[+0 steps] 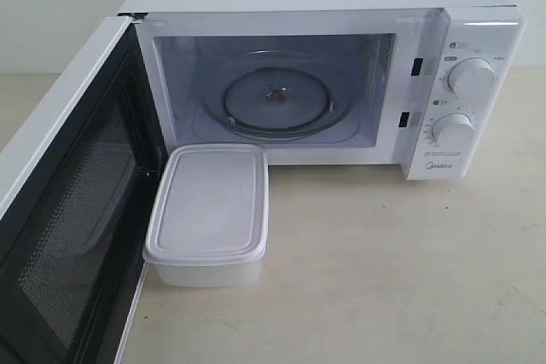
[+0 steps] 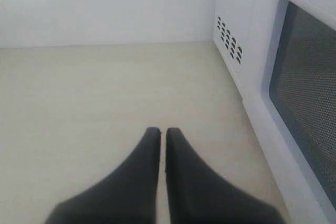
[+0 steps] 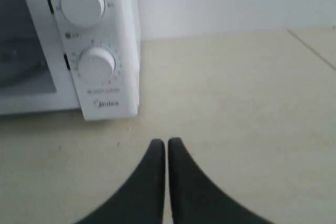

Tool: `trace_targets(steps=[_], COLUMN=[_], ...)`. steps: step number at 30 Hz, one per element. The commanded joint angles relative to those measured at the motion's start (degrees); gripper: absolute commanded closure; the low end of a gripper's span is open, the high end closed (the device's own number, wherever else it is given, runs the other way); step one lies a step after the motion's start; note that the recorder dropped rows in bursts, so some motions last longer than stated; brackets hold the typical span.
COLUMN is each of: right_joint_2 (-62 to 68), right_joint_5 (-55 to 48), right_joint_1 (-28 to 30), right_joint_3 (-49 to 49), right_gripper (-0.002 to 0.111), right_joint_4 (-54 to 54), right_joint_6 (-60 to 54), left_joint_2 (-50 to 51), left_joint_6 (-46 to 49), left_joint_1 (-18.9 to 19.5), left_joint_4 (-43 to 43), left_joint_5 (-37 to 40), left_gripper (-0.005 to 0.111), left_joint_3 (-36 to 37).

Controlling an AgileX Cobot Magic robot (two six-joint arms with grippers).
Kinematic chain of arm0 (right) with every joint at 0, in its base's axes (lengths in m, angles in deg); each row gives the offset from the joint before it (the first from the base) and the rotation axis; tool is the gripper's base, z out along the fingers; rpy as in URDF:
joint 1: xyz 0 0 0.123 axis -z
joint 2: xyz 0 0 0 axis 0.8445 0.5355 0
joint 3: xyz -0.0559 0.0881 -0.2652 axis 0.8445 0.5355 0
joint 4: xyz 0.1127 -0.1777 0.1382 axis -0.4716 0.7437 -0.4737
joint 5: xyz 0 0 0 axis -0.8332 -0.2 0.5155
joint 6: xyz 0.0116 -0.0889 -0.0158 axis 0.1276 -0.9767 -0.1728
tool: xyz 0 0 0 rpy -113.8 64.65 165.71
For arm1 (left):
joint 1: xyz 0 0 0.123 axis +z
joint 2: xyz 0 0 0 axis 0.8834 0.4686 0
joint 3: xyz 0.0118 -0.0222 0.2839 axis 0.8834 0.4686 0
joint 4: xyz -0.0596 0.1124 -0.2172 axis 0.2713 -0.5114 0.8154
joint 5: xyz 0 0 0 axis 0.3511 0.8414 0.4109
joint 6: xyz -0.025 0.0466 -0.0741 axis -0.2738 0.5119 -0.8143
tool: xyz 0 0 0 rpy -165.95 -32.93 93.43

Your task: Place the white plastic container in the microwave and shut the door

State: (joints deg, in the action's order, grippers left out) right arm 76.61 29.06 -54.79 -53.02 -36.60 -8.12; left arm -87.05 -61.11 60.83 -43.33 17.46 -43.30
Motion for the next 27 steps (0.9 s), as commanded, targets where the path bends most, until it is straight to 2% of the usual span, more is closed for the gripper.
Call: trace_targets(steps=[1, 5, 10, 15, 17, 20, 24, 27], right_joint_2=[-0.3, -0.3, -0.3, -0.3, -0.3, 1.8, 12.2, 20.8], right_joint_5=[13.8, 21.8, 26.2, 38.5, 35.0, 24.3, 12.2, 8.1], right_joint_1=[0.2, 0.2, 0.2, 0.1, 0.1, 0.1, 0.1, 0.1], right_joint_3=[0.0, 0.0, 0.0, 0.0, -2.6, -9.7, -19.3, -24.4], right_gripper=[0.108, 0.108, 0.108, 0.108, 0.108, 0.108, 0.108, 0.108], right_joint_4=[0.4, 0.4, 0.4, -2.8, -3.6, -3.6, -3.6, -3.6], right_joint_6=[-0.4, -0.4, -0.5, 1.4, 0.0, -5.0, -7.5, -7.4], left_joint_2=[-0.2, -0.2, -0.2, -0.2, -0.2, -0.2, -0.2, -0.2], left_joint_6=[0.1, 0.1, 0.1, 0.1, 0.1, 0.1, 0.1, 0.1], left_joint_1=[0.2, 0.2, 0.2, 0.2, 0.2, 0.2, 0.2, 0.2], left_joint_4=[0.2, 0.2, 0.2, 0.2, 0.2, 0.2, 0.2, 0.2], left_joint_5=[-0.1, -0.1, -0.1, -0.1, -0.1, -0.1, -0.1, -0.1], left_gripper=[0.102, 0.102, 0.102, 0.102, 0.102, 0.102, 0.102, 0.102], left_joint_3=[0.2, 0.2, 0.2, 0.2, 0.2, 0.2, 0.2, 0.2])
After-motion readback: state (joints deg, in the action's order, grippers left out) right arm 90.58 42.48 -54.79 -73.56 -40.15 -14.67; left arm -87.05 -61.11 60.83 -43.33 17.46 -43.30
